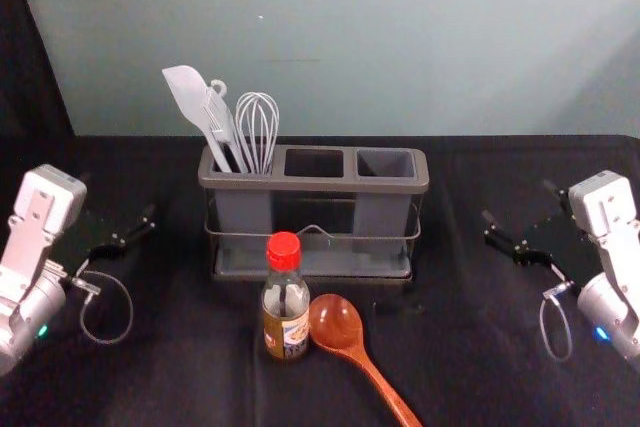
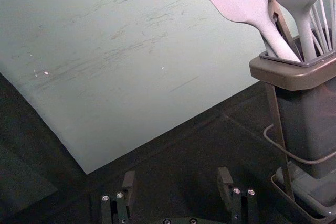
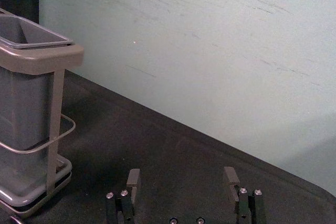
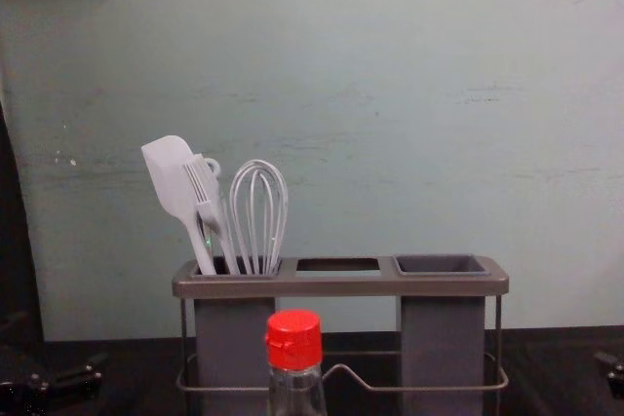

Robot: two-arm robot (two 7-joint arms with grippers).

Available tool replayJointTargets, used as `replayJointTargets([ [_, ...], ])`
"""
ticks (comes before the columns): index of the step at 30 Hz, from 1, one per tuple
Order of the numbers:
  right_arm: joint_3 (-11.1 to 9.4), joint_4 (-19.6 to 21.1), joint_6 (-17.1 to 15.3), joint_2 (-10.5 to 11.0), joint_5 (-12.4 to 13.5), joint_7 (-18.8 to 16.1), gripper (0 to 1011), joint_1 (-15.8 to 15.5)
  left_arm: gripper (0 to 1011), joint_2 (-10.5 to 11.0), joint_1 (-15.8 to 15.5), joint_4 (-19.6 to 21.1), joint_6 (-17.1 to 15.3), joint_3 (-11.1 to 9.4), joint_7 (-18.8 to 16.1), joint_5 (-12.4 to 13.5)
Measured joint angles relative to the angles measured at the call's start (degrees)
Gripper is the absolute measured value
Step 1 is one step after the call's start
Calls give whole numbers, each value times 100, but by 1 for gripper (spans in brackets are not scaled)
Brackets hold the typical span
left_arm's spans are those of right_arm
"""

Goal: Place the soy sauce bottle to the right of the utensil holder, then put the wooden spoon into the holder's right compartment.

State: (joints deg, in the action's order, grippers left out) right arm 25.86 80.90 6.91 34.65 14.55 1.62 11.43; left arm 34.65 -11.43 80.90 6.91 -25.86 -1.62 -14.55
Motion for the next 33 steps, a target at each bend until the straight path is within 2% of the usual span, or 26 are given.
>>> replayJointTargets([
  [33,0,0,0,0,0,0,1003,0,1012,0,0,0,0,0,0,0],
])
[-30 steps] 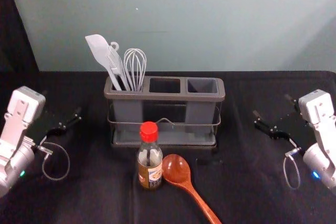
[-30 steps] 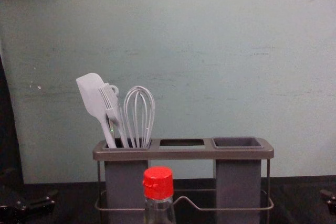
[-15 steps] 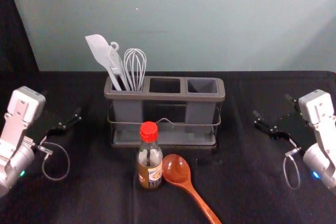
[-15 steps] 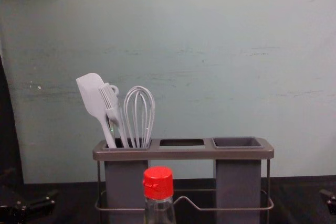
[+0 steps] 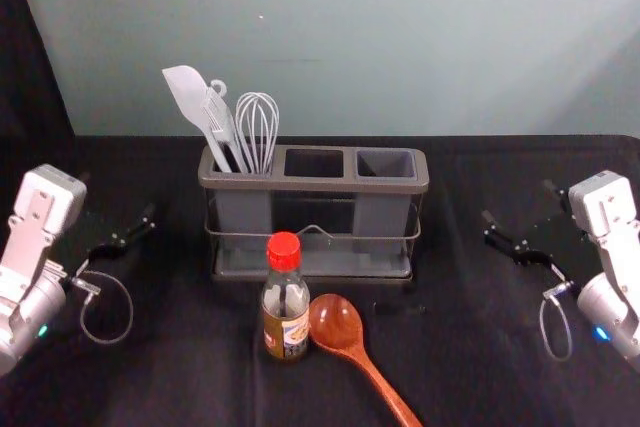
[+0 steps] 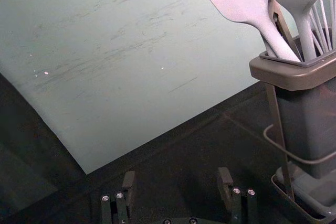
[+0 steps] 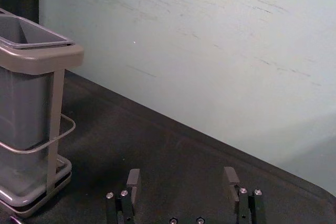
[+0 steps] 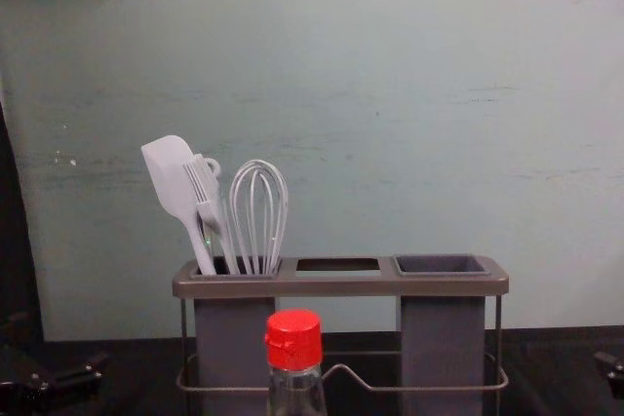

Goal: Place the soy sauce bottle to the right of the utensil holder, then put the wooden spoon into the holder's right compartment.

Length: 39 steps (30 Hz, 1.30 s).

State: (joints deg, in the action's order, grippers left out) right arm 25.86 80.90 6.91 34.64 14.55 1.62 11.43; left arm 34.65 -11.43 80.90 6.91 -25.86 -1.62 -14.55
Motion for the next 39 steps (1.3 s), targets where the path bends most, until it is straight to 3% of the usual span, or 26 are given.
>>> replayJointTargets([
  [39,0,0,0,0,0,0,1003,0,1012,0,0,0,0,0,0,0],
])
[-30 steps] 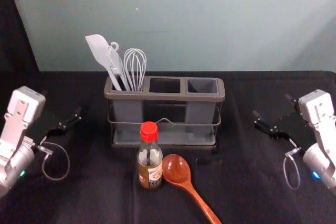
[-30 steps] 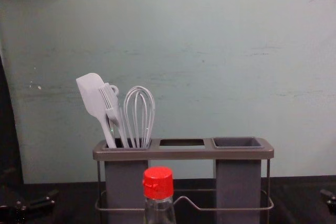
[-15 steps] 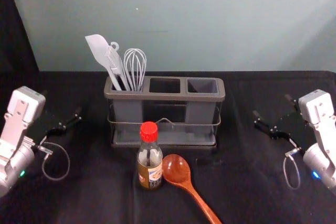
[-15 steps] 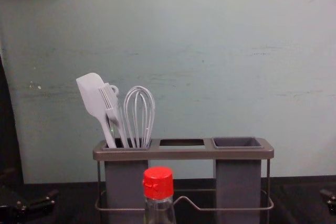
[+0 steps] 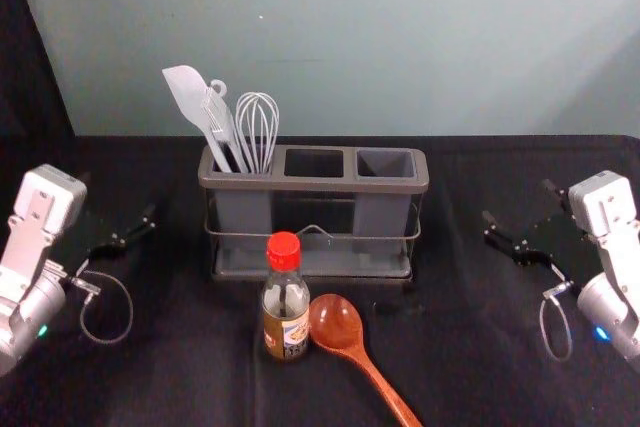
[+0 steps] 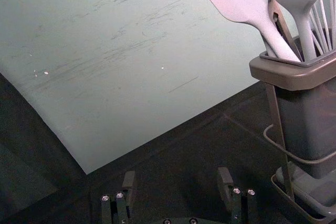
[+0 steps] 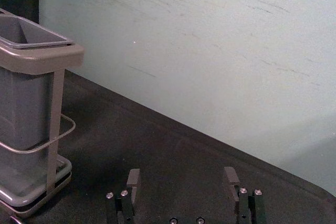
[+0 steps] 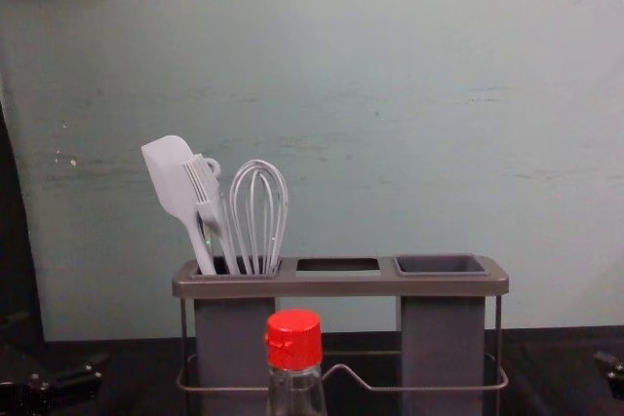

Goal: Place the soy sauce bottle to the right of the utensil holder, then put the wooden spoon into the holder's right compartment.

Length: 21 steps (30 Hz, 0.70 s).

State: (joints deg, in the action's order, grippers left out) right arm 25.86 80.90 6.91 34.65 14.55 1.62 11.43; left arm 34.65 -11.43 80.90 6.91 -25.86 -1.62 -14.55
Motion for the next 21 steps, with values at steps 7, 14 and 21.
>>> replayJointTargets([
  [7,-6,1,1,-1,-6,2,1003,-4,1012,0,0,0,0,0,0,0],
  [14,-200,346,90,47,-136,164,1003,-275,1012,0,0,0,0,0,0,0],
  [21,-527,887,263,184,105,110,1003,-707,1011,0,0,0,0,0,0,0],
])
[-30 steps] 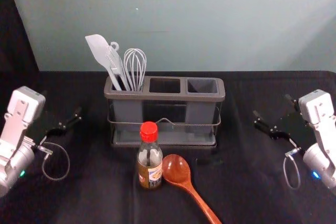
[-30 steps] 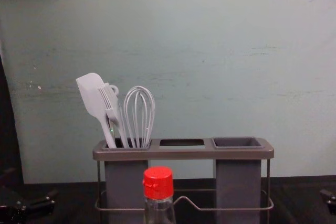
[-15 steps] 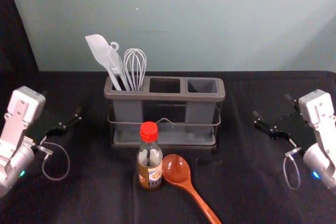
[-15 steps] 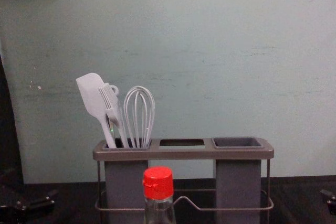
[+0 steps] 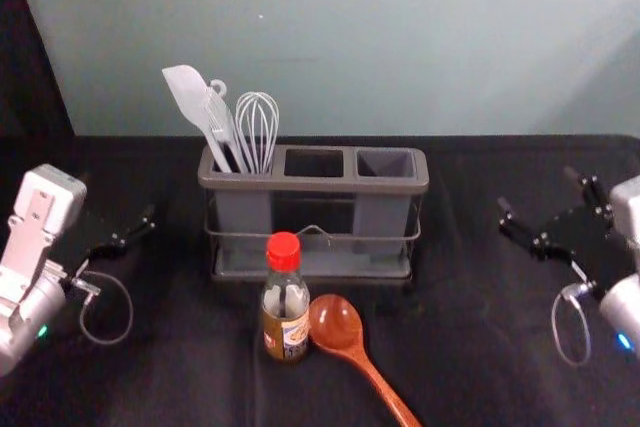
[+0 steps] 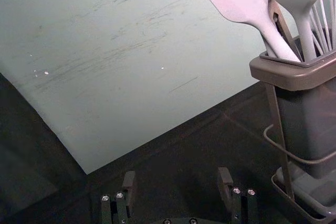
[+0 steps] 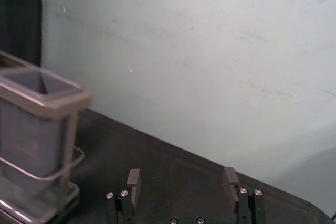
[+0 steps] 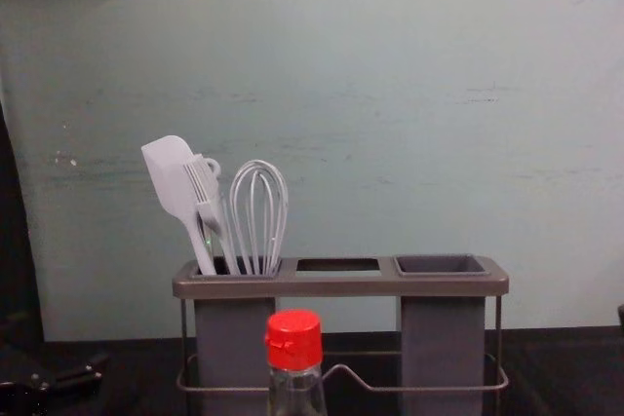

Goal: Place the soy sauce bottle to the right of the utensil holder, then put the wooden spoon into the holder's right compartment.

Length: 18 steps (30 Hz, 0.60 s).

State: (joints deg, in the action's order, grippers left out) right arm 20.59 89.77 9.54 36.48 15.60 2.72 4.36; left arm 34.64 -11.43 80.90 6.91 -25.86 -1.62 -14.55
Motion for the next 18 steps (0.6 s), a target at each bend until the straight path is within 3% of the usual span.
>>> replayJointTargets([
  [7,-235,613,50,236,322,-335,1003,-444,1011,0,0,0,0,1,0,0],
  [12,-380,1013,-42,423,761,-845,1003,-759,1011,0,0,0,0,0,0,0],
  [18,-443,1245,-49,525,1167,-1421,1003,-904,1011,0,0,0,0,0,0,0],
])
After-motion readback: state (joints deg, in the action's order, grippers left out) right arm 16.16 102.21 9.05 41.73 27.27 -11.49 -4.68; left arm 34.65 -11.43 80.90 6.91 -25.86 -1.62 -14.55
